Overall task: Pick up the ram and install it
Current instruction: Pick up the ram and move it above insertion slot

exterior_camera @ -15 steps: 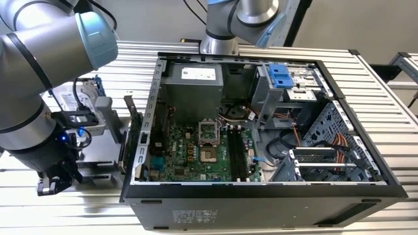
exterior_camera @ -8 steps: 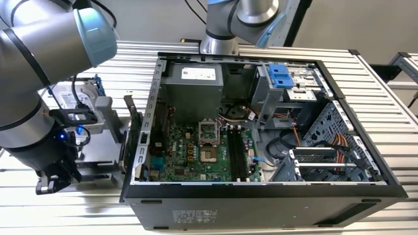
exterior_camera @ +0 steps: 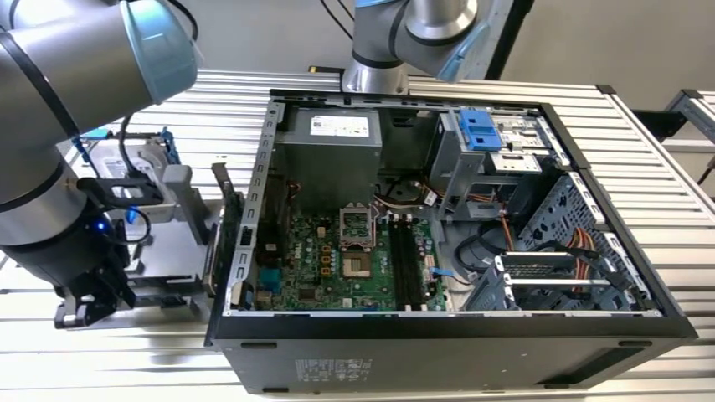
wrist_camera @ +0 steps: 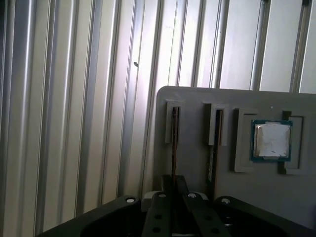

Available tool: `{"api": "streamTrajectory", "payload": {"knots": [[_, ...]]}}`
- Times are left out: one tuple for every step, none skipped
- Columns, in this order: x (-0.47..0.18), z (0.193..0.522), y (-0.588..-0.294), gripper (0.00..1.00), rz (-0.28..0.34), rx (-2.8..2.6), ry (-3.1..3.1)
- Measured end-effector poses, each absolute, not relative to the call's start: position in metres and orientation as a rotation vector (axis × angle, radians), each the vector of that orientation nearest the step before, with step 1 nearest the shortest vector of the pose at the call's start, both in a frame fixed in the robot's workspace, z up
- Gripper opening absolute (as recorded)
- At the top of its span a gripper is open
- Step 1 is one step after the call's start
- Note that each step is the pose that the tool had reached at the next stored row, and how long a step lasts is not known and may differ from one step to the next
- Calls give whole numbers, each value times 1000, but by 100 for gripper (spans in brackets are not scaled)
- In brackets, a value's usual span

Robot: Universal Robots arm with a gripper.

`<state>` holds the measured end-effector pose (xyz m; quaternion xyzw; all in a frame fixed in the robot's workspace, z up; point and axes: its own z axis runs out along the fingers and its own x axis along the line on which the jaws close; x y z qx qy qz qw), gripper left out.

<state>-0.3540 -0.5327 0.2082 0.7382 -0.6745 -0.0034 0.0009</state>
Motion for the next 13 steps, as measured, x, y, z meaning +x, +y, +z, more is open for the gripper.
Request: {"api": "streamTrajectory", "payload": {"knots": [[-354, 209, -533, 0, -11, 2318, -2118], [-354, 210, -533, 0, -11, 2318, -2118], [-354, 210, -533, 0, -11, 2318, -2118], [-354, 211, -533, 0, -11, 2318, -2118], [-354, 213, -533, 0, -11, 2318, -2118], [-354, 214, -533, 0, -11, 2317, -2119], [-354, 216, -533, 0, -11, 2316, -2119], [-354, 217, -533, 0, -11, 2315, -2121], [-354, 218, -533, 0, -11, 2313, -2123], [-354, 219, -533, 0, -11, 2312, -2125], [-354, 221, -533, 0, -11, 2309, -2127], [-354, 222, -533, 0, -11, 2307, -2130], [-354, 223, -533, 0, -11, 2303, -2134]]}}
